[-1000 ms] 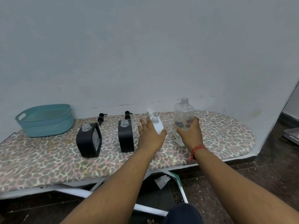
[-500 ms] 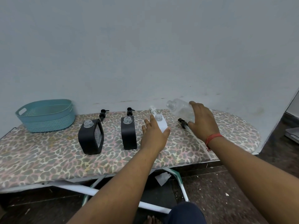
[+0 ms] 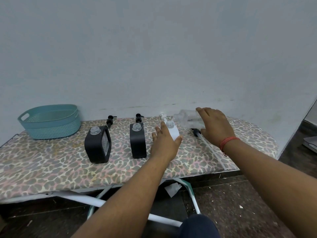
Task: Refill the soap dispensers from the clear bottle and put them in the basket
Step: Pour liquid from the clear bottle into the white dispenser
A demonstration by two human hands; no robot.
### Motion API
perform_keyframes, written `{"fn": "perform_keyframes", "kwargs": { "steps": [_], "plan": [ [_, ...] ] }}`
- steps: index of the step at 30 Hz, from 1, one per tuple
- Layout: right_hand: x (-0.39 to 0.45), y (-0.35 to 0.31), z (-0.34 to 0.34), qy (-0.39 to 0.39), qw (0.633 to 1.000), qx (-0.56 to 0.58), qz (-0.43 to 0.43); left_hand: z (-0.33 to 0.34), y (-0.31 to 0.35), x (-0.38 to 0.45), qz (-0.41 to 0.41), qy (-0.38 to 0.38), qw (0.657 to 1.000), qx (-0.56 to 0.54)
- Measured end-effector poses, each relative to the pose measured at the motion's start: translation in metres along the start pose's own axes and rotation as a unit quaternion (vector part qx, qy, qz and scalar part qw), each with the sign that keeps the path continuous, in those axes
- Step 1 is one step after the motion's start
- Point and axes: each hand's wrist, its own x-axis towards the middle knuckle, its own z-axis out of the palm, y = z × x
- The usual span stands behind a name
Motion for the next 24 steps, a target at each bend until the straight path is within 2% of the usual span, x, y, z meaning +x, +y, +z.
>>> {"fn": "perform_keyframes", "kwargs": {
  "steps": [24],
  "plan": [
    [0.020,-0.001,-0.028,-0.034,0.988,-0.126,-0.081,-0.002,0.002,-0.001,-0.007,-0.012,1.000,0.009]
  ]
}}
